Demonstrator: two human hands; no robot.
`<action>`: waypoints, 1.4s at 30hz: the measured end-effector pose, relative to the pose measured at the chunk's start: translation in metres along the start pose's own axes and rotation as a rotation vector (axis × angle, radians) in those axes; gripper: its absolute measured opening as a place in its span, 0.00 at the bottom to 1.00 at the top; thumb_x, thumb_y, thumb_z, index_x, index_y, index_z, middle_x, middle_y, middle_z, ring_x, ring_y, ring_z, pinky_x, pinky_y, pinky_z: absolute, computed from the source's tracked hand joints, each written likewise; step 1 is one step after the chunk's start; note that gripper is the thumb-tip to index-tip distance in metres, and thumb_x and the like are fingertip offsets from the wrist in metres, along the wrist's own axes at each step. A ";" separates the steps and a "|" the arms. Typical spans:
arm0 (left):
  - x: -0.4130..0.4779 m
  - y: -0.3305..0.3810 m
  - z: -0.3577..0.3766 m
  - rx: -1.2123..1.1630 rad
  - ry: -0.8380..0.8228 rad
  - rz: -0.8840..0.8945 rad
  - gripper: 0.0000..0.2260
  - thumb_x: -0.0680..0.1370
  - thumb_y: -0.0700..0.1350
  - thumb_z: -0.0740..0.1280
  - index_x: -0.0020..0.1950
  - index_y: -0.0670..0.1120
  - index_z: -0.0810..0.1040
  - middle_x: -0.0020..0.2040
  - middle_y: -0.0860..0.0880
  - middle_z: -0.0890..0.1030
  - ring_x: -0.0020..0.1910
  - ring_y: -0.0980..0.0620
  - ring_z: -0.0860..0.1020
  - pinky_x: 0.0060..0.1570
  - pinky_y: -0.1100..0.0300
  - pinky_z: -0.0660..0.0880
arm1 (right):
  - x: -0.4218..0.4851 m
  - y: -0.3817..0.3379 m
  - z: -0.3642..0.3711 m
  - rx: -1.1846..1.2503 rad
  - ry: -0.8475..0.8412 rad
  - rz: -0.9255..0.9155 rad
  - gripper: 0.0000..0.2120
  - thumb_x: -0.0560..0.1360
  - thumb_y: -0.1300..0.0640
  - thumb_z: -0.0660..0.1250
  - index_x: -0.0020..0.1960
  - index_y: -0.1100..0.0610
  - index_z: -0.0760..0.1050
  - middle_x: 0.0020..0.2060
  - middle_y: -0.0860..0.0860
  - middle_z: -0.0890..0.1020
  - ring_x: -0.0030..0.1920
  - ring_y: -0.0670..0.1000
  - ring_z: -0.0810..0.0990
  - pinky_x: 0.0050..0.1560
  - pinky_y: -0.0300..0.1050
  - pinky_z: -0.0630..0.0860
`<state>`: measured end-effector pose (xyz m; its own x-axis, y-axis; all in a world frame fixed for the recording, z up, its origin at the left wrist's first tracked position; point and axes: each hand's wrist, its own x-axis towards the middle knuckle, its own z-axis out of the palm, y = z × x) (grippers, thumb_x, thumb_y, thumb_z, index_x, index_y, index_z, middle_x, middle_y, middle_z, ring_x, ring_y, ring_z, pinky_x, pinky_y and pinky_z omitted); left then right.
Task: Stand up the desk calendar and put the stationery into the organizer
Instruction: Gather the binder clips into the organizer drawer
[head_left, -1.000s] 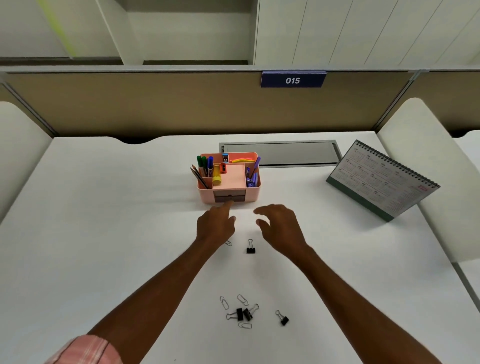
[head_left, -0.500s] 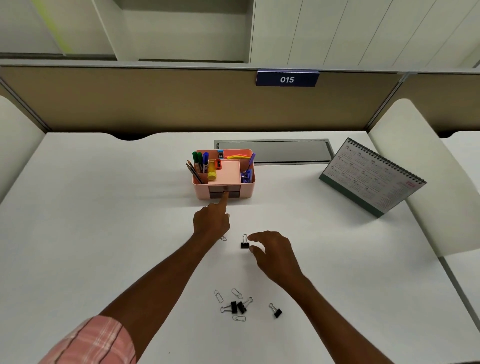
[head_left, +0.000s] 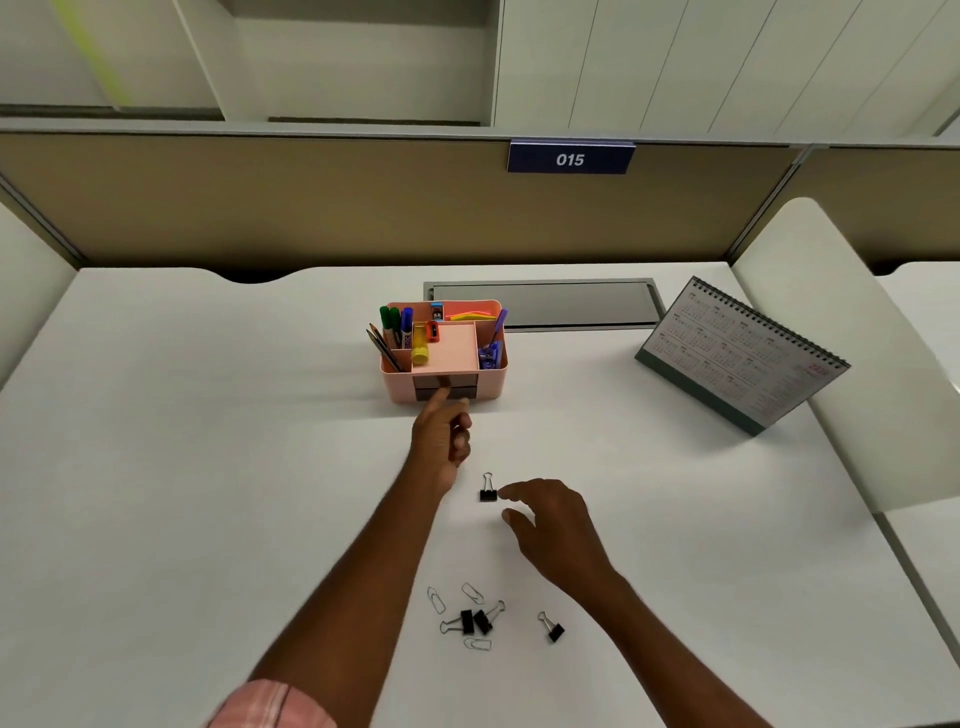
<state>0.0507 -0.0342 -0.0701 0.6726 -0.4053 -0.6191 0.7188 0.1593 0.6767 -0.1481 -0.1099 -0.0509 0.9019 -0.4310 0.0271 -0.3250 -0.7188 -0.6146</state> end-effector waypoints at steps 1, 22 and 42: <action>0.001 -0.002 0.002 -0.170 -0.015 -0.023 0.23 0.81 0.39 0.67 0.76 0.49 0.71 0.33 0.48 0.78 0.23 0.56 0.67 0.23 0.63 0.61 | 0.000 0.000 0.000 -0.001 -0.004 0.003 0.12 0.75 0.56 0.75 0.58 0.49 0.83 0.51 0.44 0.85 0.55 0.49 0.82 0.55 0.52 0.80; -0.003 -0.013 0.014 -0.738 0.027 -0.090 0.08 0.77 0.37 0.61 0.48 0.41 0.79 0.41 0.46 0.84 0.26 0.54 0.73 0.26 0.65 0.68 | -0.017 0.031 -0.011 -0.104 -0.100 0.052 0.09 0.77 0.52 0.72 0.57 0.46 0.83 0.53 0.41 0.85 0.57 0.46 0.81 0.58 0.46 0.77; -0.015 -0.017 0.012 -0.525 0.176 -0.138 0.15 0.72 0.55 0.79 0.48 0.46 0.82 0.41 0.50 0.83 0.30 0.57 0.74 0.25 0.69 0.70 | -0.039 0.043 -0.008 -0.120 -0.112 0.043 0.09 0.77 0.50 0.71 0.57 0.44 0.81 0.52 0.39 0.84 0.58 0.44 0.79 0.59 0.49 0.76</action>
<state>0.0267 -0.0413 -0.0678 0.5534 -0.3051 -0.7750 0.7625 0.5601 0.3240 -0.1993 -0.1290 -0.0720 0.9103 -0.4041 -0.0898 -0.3898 -0.7638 -0.5145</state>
